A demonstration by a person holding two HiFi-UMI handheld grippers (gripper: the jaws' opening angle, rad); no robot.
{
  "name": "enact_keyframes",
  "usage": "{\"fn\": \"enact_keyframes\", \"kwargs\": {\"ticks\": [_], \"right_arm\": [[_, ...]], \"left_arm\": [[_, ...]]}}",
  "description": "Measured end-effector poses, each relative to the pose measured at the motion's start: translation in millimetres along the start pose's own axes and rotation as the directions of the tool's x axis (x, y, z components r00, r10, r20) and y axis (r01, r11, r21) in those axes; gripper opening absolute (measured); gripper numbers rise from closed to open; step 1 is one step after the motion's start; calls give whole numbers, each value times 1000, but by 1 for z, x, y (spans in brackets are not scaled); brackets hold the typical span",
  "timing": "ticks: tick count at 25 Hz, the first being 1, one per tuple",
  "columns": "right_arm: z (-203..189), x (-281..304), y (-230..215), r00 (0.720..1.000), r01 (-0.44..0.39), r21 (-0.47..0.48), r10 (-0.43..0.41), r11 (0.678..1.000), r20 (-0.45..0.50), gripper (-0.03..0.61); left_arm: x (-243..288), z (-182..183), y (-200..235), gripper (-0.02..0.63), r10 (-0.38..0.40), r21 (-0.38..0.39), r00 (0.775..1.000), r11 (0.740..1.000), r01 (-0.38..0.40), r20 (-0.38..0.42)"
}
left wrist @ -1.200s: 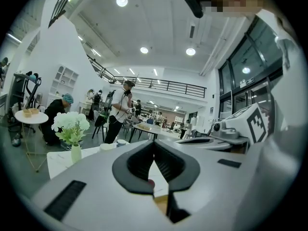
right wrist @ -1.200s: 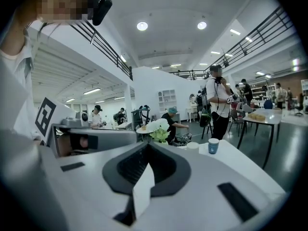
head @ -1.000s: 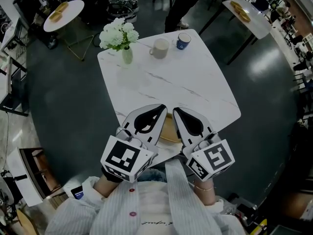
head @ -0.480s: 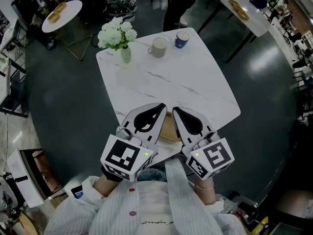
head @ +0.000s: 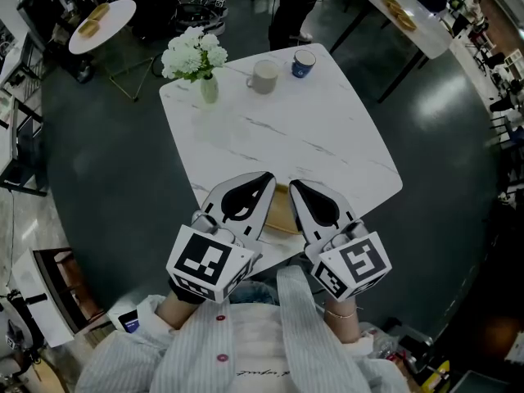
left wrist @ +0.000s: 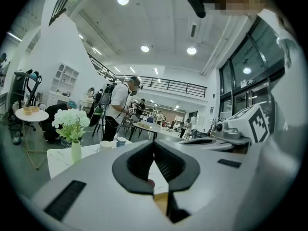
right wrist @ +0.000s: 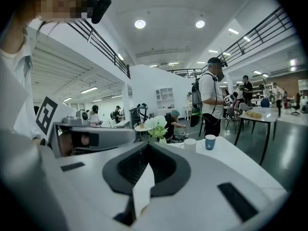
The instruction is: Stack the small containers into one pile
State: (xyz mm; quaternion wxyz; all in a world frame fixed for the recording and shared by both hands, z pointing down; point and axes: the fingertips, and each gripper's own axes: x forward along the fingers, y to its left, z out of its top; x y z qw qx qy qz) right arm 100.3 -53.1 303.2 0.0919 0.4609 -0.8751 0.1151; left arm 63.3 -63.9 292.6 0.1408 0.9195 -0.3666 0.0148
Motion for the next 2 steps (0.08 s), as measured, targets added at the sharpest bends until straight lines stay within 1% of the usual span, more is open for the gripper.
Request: {"fn": "enact_keyframes", "kwargs": {"ticks": [2], "right_arm": [[-1, 0, 0, 1000, 0, 1, 0, 1000, 0, 11]], "left_arm": [[0, 0, 0, 17, 0, -1, 1000, 1000, 0, -1]]}}
